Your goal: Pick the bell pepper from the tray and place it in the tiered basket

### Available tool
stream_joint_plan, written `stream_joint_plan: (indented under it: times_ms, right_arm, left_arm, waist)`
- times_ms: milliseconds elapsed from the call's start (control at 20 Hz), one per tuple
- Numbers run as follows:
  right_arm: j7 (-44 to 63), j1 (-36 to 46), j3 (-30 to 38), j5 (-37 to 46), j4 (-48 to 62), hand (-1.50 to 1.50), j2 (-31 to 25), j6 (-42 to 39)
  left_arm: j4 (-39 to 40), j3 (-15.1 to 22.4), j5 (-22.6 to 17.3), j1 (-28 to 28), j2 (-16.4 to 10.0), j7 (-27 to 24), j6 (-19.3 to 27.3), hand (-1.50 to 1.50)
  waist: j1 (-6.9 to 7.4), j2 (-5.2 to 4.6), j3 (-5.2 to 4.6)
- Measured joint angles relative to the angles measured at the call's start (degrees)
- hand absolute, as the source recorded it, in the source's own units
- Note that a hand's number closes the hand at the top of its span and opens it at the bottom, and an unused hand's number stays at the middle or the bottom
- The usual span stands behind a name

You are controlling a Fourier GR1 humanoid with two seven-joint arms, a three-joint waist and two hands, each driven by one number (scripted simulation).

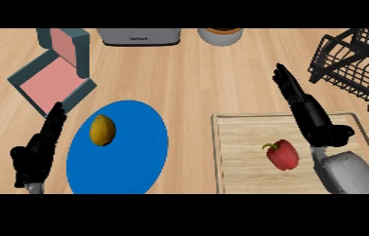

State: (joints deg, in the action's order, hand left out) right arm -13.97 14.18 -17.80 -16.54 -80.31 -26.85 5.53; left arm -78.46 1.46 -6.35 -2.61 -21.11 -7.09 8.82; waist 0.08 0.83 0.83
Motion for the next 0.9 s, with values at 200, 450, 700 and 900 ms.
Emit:
stream_joint_plan:
  times_ms: [200,450,700,900]
  right_arm:
    - [0.9,-2.6,3.5,-3.8,-5.7,1.50,-1.6,-3.9]
    - [0.8,-7.3,10.6,-5.6,-6.7,-1.50,-4.2,0.3]
    - [2.2,-18.6,16.1,-3.7,-11.8,-1.50,-5.7,8.7]
    - [5.3,-27.4,19.3,-2.4,-21.7,-1.50,-10.8,8.4]
  left_arm:
    - [-2.4,-0.2,2.6,2.1,-0.9,1.8,1.4,0.00]
    - [-3.2,-0.6,4.8,4.7,-2.2,4.1,3.2,0.00]
    - [-4.4,0.5,6.0,5.7,-2.0,6.2,3.1,0.00]
    - [-5.4,0.9,7.2,7.8,-2.1,9.0,3.0,0.00]
  waist:
    - [-0.42,-0.41,-0.51]
    - [-3.59,-0.15,-0.48]
    - [-2.86,-0.36,-0.74]
    - [-2.33,-0.43,-0.84]
